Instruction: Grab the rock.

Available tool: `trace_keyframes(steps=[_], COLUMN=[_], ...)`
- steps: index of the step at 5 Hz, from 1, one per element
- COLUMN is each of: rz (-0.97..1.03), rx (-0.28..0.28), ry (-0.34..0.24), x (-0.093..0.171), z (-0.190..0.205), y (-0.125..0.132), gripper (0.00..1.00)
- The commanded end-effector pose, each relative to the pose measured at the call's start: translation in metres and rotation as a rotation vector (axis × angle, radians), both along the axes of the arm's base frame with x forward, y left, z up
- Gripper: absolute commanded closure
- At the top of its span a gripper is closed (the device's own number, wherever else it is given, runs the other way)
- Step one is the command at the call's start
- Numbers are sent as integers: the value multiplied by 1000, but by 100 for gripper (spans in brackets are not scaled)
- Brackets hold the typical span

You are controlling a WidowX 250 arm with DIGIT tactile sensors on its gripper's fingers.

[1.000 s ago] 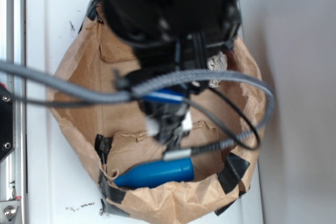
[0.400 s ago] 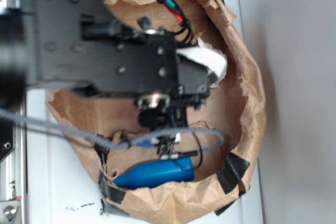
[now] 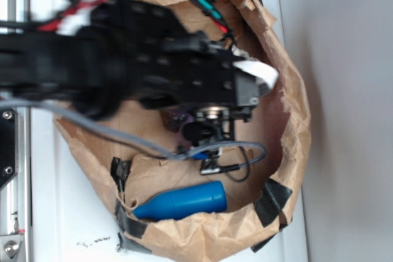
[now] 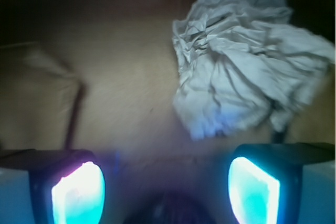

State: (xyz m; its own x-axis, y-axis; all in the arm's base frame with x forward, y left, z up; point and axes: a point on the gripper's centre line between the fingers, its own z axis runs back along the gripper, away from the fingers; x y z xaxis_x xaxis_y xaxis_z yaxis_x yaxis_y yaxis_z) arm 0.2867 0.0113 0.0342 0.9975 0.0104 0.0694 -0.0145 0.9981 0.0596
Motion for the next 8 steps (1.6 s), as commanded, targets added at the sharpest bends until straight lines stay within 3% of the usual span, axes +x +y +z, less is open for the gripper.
trace_keyframes(steps=[1, 2, 3, 4, 5, 6, 7, 8], rz=[-52, -48, -54, -22, 12, -28, -38, -53], rx=[14, 22, 22, -43, -103, -131, -149, -118], ry=[-33, -26, -47, -82, -117, -136, -135, -99], x=[6, 8, 11, 15, 15, -35, -80, -65], z=[-1, -2, 4, 28, 45, 55, 63, 49], y=[-5, -3, 0, 13, 23, 8, 16, 19], gripper=[0, 100, 100, 0, 0, 0, 0, 0])
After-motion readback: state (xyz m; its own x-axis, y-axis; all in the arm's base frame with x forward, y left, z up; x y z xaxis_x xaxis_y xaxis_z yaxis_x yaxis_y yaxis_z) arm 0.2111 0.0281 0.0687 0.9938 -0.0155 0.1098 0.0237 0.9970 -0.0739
